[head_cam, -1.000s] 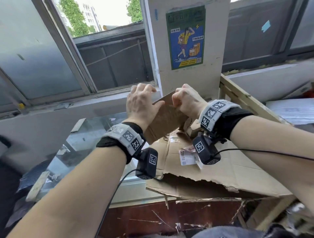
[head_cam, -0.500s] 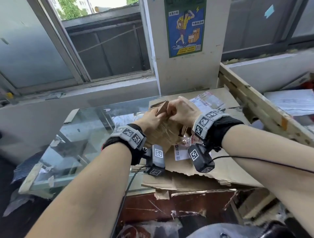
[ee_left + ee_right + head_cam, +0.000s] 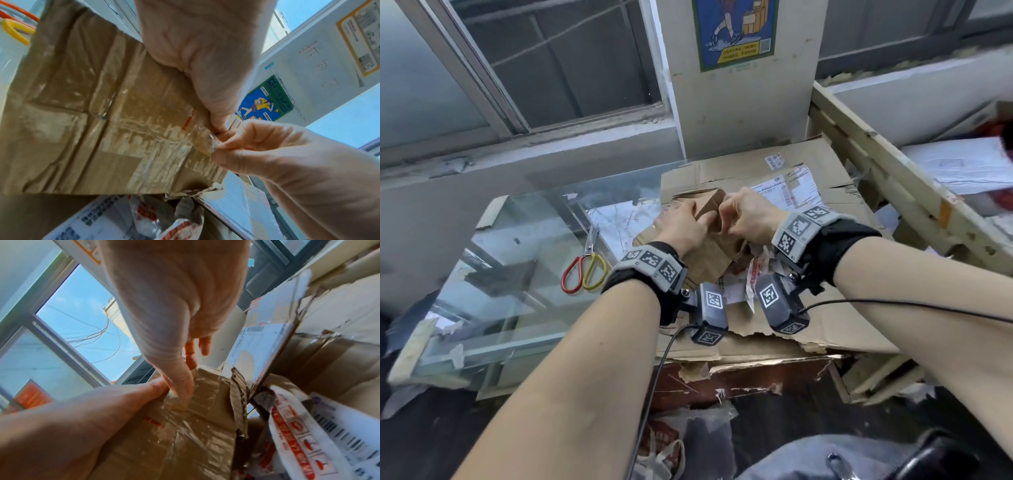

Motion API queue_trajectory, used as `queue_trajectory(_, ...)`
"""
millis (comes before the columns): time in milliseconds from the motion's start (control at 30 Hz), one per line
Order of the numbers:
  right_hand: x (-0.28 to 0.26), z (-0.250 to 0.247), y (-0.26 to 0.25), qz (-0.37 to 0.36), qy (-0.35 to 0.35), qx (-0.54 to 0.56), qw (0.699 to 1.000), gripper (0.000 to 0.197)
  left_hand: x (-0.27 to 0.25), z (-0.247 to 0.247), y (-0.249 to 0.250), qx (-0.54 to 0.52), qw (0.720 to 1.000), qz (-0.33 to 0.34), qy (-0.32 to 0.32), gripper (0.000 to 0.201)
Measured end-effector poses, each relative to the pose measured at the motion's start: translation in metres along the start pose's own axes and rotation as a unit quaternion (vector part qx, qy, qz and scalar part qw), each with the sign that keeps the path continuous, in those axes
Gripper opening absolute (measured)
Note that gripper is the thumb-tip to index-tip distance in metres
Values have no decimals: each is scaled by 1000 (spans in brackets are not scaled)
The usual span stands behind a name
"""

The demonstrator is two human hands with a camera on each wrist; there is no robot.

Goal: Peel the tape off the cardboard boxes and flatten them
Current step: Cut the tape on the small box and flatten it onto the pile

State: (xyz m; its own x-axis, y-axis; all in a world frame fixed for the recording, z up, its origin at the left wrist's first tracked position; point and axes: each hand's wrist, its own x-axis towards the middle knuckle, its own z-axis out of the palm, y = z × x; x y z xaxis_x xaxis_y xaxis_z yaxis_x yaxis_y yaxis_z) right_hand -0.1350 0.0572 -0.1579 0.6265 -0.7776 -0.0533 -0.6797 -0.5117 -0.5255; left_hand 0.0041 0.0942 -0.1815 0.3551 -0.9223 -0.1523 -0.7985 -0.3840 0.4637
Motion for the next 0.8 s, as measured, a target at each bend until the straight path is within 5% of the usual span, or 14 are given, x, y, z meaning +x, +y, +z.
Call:
queue_trajectory(467,-15,4,15,17,-16,-12,1000,10,0,23,11,54,998,-18,-6,54)
queue_trajectory(633,-6,6,17,50,-74,8,996,28,1,26,14,57,998,-23,-12,51)
queue_trajectory(800,-9,11,20,34,-62,36,997,10,0,23,6,28,999,-8,-18,62)
